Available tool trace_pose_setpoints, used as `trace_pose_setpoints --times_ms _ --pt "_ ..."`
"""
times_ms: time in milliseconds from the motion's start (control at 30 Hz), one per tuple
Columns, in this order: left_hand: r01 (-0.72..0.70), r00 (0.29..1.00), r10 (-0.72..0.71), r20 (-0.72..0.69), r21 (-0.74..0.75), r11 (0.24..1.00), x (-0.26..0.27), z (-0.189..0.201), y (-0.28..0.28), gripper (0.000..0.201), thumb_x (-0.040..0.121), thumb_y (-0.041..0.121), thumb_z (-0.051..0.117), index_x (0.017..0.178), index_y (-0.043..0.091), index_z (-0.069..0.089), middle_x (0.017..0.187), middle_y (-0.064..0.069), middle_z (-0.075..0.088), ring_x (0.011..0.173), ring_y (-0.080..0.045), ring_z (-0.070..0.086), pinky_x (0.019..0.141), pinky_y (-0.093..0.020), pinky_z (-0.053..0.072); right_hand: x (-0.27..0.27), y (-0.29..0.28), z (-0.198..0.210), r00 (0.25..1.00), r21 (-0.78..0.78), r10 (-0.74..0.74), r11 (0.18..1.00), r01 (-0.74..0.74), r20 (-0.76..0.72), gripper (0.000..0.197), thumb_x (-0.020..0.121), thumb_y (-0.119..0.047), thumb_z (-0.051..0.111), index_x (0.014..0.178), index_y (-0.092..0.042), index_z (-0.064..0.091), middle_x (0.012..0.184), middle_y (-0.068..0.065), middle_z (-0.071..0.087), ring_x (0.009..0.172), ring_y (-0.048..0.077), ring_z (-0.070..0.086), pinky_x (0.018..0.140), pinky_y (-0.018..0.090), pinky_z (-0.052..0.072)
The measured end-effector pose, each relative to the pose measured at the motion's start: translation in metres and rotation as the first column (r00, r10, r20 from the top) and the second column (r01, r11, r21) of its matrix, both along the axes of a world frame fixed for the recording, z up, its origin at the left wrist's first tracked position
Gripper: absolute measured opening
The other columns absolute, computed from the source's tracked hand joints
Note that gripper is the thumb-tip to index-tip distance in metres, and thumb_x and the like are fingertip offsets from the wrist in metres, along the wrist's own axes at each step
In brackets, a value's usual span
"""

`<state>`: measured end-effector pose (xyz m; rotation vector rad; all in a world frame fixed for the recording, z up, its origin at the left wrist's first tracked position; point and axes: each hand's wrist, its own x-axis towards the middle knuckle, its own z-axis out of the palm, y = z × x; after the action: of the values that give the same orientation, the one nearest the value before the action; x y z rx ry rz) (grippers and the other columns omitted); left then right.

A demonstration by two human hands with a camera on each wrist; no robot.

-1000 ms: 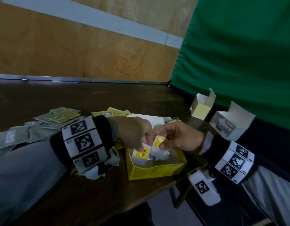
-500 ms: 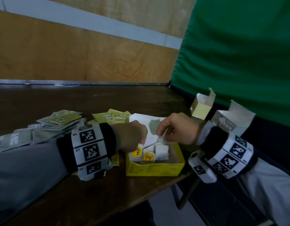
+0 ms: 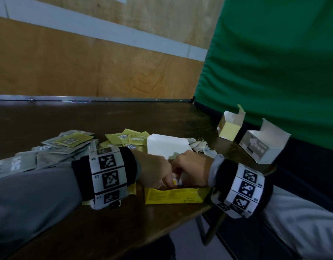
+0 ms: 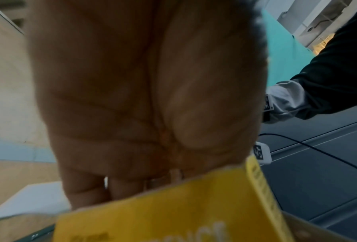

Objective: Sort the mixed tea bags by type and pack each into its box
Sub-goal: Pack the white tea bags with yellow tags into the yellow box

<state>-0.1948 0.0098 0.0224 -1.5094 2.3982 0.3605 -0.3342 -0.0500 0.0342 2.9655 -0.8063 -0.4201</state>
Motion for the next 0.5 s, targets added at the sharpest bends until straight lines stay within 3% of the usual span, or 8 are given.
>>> trace_pose_setpoints --times_ms 100,200,267,333,400,500 --pt "0.024 0.983 -0.033 0.181 0.049 0.998 -0.007 0.001 0.000 0.038 0.100 0.016 0.041 0.136 0.016 0.051 0.139 -0.009 0.046 0.129 -0.028 0.040 0.107 -0.036 0.034 -0.002 -0.004 0.000 0.999 -0.019 -0.009 1.000 0.008 -0.035 0.022 0.080 -0.016 0.067 0.102 -0.012 0.066 0.101 0.011 0.065 0.092 0.029 0.061 0.073 0.028 0.047" --pt "0.016 0.977 -0.025 0.211 0.048 0.999 -0.012 0.004 0.000 0.035 0.100 0.023 0.040 0.128 0.013 0.058 0.129 -0.009 0.054 0.123 -0.028 0.046 0.104 -0.038 0.038 -0.015 -0.010 0.010 0.997 -0.007 -0.053 0.999 0.054 0.060 0.019 0.078 -0.015 0.068 0.097 -0.017 0.070 0.096 0.003 0.069 0.089 0.019 0.063 0.070 0.022 0.044" --pt "-0.036 0.995 0.033 0.095 0.034 0.999 -0.008 0.008 0.000 0.031 0.098 0.027 0.045 0.118 0.015 0.065 0.119 -0.006 0.060 0.113 -0.024 0.052 0.101 -0.036 0.041 -0.029 -0.012 0.018 0.982 -0.011 -0.054 0.998 0.057 0.184 0.016 0.076 -0.013 0.069 0.089 -0.023 0.071 0.092 -0.004 0.068 0.086 0.013 0.063 0.071 0.023 0.047" --pt "-0.126 0.983 0.120 -0.142 -0.033 0.992 -0.001 0.011 -0.003 0.020 0.094 0.027 0.053 0.096 0.016 0.069 0.098 -0.004 0.066 0.091 -0.022 0.058 0.092 -0.035 0.047 -0.042 -0.014 0.022 0.934 -0.053 -0.008 0.998 0.029 0.358 0.014 0.075 -0.014 0.072 0.081 -0.026 0.071 0.086 -0.008 0.066 0.077 0.008 0.061 0.071 0.029 0.052" --pt "-0.280 0.887 0.254 -0.387 -0.012 0.960 0.002 0.012 -0.010 0.021 0.094 0.020 0.052 0.096 0.010 0.069 0.094 0.001 0.071 0.082 -0.019 0.067 0.083 -0.035 0.053 -0.054 -0.014 0.020 0.833 -0.074 0.064 0.997 -0.027 0.550 0.015 0.072 -0.012 0.077 0.075 -0.026 0.072 0.081 -0.009 0.064 0.067 0.003 0.058 0.063 0.031 0.053" --pt "-0.438 0.581 0.485 -0.654 0.250 0.863 -0.008 0.016 -0.019 0.020 0.099 0.016 0.042 0.105 0.009 0.060 0.104 -0.011 0.069 0.079 -0.019 0.070 0.066 -0.026 0.056 -0.064 -0.011 0.014 0.720 -0.091 0.140 0.990 -0.107 0.679 0.012 0.073 -0.010 0.078 0.076 -0.021 0.073 0.082 -0.008 0.064 0.069 0.001 0.059 0.062 0.023 0.052"
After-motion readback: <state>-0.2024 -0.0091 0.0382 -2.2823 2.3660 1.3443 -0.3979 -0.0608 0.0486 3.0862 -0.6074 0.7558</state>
